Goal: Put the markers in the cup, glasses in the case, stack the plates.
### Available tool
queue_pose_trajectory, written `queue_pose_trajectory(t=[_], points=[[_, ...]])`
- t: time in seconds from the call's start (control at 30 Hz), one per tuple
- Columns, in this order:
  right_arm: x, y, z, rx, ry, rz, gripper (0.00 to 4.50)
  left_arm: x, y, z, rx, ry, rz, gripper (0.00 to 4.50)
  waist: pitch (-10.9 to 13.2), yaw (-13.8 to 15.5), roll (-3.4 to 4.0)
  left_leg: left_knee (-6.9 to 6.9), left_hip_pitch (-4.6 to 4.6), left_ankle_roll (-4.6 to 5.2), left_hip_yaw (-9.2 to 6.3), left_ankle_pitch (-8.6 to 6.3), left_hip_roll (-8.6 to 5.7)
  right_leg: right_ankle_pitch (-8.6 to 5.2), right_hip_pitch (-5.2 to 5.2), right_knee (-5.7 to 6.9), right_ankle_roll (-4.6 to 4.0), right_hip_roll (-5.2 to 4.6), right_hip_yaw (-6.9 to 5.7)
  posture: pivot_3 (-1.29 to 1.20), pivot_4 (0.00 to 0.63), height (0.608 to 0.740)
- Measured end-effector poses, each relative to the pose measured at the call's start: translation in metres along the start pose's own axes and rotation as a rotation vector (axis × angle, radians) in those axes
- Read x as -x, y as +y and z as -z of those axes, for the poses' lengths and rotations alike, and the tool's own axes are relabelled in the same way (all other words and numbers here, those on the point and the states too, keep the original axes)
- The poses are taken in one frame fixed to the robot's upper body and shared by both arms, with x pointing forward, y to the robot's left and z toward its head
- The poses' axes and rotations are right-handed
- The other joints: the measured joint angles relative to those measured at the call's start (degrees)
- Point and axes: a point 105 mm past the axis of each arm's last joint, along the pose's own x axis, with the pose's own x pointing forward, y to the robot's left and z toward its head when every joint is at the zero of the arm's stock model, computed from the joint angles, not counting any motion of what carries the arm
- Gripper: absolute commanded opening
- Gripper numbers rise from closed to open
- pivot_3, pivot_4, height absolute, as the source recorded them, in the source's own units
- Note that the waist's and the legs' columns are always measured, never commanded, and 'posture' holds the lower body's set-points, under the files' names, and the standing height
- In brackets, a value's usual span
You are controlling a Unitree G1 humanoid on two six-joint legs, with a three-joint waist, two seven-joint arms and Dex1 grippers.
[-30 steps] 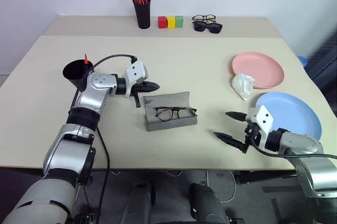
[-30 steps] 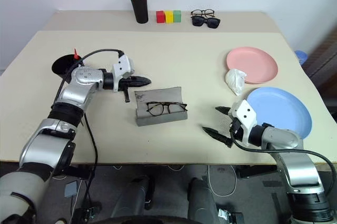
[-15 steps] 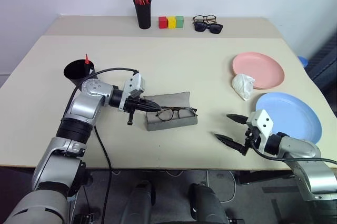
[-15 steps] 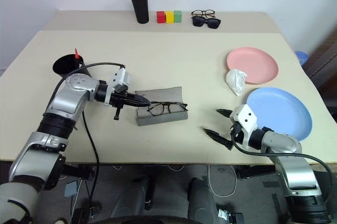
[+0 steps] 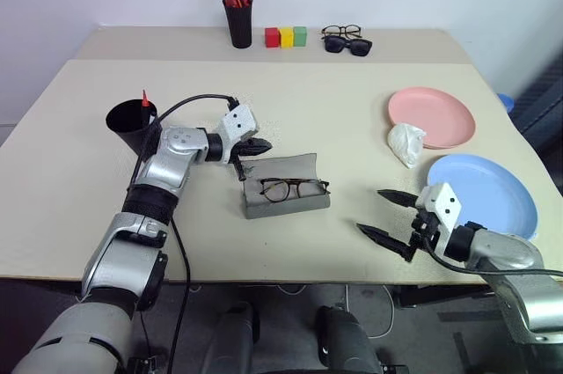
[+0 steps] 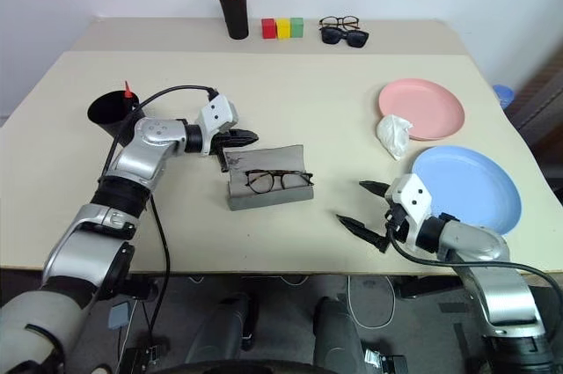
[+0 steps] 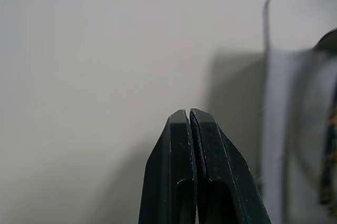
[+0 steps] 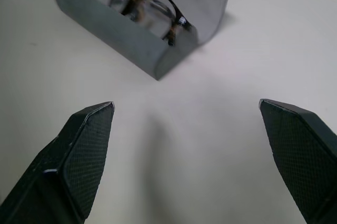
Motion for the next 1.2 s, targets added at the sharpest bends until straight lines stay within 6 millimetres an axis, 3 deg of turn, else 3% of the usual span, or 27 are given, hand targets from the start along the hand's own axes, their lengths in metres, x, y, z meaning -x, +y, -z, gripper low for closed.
queue_pose_trajectory(t=[0.2, 0.43, 0.7, 0.97, 1.2], points=[[0.021, 0.003, -0.010, -0.001, -0.029, 0.033, 4.50, -0.008, 0.000, 0.006, 0.010, 0.027, 0.034, 0.03, 0.01, -0.02, -0.06, 0.00, 0.00, 0.00, 0.00, 0.00, 0.00, 0.00, 0.01, -0.02, 0.00, 0.00, -0.01, 0.00, 0.150, 0.740], [0.037, 0.008, -0.008, -0.011, -0.022, 0.063, 4.50, -0.010, -0.021, 0.000, 0.106, -0.013, 0.255, 0.03, 0.02, -0.10, -0.08, 0.00, 0.00, 0.00, 0.00, -0.01, 0.00, 0.00, 0.01, -0.02, -0.02, 0.00, -0.01, 0.00, 0.150, 0.740], [0.038, 0.010, -0.007, -0.009, -0.023, 0.073, 4.50, 0.007, -0.037, -0.022, 0.099, -0.063, 0.430, 0.03, 0.02, -0.12, -0.07, 0.00, -0.01, 0.00, -0.01, -0.01, 0.01, -0.01, 0.01, -0.02, -0.03, -0.01, -0.01, 0.00, 0.150, 0.740], [0.032, 0.009, -0.011, 0.001, -0.040, 0.066, 4.50, 0.016, -0.078, -0.019, 0.130, -0.049, 0.571, 0.03, 0.01, -0.06, -0.07, 0.02, -0.01, 0.01, -0.04, -0.01, 0.02, -0.01, 0.03, -0.02, -0.04, -0.01, -0.01, 0.00, 0.150, 0.740], [0.028, 0.007, -0.013, 0.005, -0.049, 0.067, 4.50, 0.019, -0.089, -0.017, 0.063, -0.009, 0.586, 0.03, 0.01, -0.09, -0.06, 0.02, 0.00, 0.01, -0.04, -0.01, 0.02, -0.01, 0.02, -0.02, -0.05, -0.01, -0.01, 0.00, 0.150, 0.740]])
